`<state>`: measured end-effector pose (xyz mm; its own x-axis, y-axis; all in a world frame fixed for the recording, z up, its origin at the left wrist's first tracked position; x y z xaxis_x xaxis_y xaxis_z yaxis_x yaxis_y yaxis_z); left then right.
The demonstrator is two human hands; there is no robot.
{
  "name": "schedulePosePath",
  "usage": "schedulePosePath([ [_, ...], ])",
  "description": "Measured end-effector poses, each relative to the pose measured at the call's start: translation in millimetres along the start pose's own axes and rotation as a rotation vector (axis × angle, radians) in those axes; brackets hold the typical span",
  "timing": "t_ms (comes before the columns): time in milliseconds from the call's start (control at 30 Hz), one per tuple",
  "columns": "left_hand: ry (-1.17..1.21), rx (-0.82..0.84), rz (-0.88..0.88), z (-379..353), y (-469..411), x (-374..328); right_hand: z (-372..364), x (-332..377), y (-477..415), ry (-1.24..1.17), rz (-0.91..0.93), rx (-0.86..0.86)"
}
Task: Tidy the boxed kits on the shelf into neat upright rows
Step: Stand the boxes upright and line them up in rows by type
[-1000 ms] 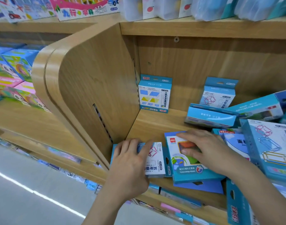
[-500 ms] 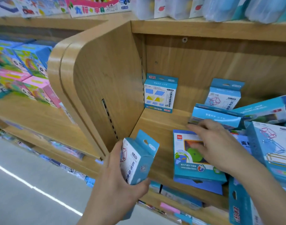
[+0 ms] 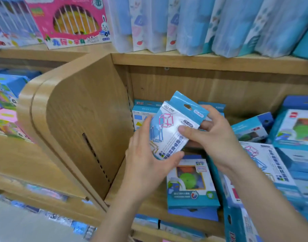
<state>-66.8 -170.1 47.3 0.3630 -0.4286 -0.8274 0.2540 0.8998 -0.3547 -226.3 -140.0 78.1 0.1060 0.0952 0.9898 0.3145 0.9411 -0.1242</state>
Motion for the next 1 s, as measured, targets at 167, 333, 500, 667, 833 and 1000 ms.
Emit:
schedulePosePath([
  [167,0.608,0.147,0.237,-1.1,-26.4,27.4,7.4,9.7,-25.3,0.044,0.018,0.051],
  [333,0.534,0.095,0.171,-12.3,-62.6,38.4,5.1,15.1,-54.0,0.257,0.143,0.022],
  [500,0.198,0.049,0.12,-34.4,-89.5,54.5,18.1,11.6,-82.6,0.551,0.159,-0.112],
  [667,-0.416,0.265,-0.017,-56.9,-89.3,67.7,22.7,-13.9,-97.9,0.62,0.059,-0.123],
  [833,-0.518,0.301,-0.041,-59.9,-96.3,67.4,21.0,-16.6,-100.7,1.068,0.091,-0.166],
  [1000,-0.48,0.251,-0.049,-57.2,-94.7,64.3,13.7,-14.8,-102.0,1.616,0.186,-0.175],
])
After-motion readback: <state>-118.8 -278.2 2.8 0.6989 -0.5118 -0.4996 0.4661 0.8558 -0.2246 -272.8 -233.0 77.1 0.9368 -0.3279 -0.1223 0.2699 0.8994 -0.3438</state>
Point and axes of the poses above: each hand's wrist, its own y-axis away from the middle knuckle, its own z-axis out of the back of the hand, x = y × z, the point moved 7 cm from there along -y, towards the middle knuckle, and after that the axes turned 5 degrees about y, right-handed, at the moved point
